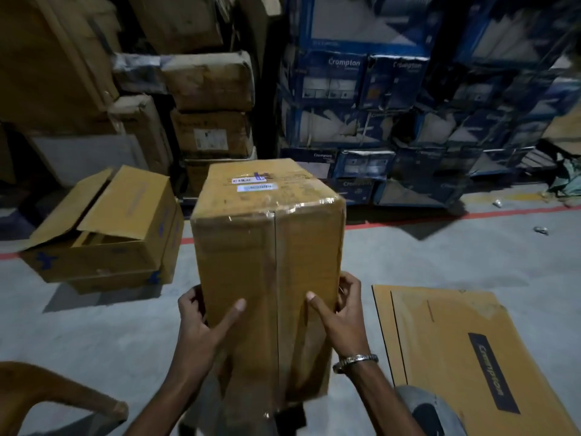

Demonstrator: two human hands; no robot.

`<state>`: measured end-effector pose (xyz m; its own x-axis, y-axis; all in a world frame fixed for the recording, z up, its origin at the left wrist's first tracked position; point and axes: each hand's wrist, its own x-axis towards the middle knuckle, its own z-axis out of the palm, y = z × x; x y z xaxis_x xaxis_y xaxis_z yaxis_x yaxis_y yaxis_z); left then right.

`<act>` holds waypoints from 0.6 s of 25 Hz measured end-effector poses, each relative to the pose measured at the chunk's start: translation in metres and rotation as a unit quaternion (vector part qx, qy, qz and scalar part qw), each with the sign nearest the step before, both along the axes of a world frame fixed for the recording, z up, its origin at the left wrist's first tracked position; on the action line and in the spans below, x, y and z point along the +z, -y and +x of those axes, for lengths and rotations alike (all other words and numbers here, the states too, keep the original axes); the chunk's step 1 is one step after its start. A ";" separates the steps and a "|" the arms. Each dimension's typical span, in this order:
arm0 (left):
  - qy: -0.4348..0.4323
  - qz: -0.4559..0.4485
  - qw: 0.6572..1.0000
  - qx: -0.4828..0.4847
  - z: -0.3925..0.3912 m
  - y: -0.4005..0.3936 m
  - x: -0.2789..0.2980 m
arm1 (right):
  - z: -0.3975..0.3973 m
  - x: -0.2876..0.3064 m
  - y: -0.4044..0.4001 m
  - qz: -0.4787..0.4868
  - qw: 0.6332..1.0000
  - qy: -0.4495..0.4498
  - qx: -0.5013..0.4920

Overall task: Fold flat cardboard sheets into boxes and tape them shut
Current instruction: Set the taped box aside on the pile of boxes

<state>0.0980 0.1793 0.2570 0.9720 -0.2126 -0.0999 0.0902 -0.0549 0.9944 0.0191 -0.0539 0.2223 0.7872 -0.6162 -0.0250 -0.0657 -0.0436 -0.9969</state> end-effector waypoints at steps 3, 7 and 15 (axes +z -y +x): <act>-0.009 -0.011 1.000 -0.017 -0.009 -0.009 0.000 | -0.011 -0.015 -0.004 0.047 0.997 -0.055 0.027; -0.065 0.043 0.997 -0.006 -0.016 -0.011 -0.008 | -0.022 -0.028 -0.011 0.029 0.987 -0.145 0.057; -0.039 0.215 0.975 0.035 -0.014 -0.001 -0.021 | -0.031 0.010 -0.022 -0.051 0.992 -0.105 0.057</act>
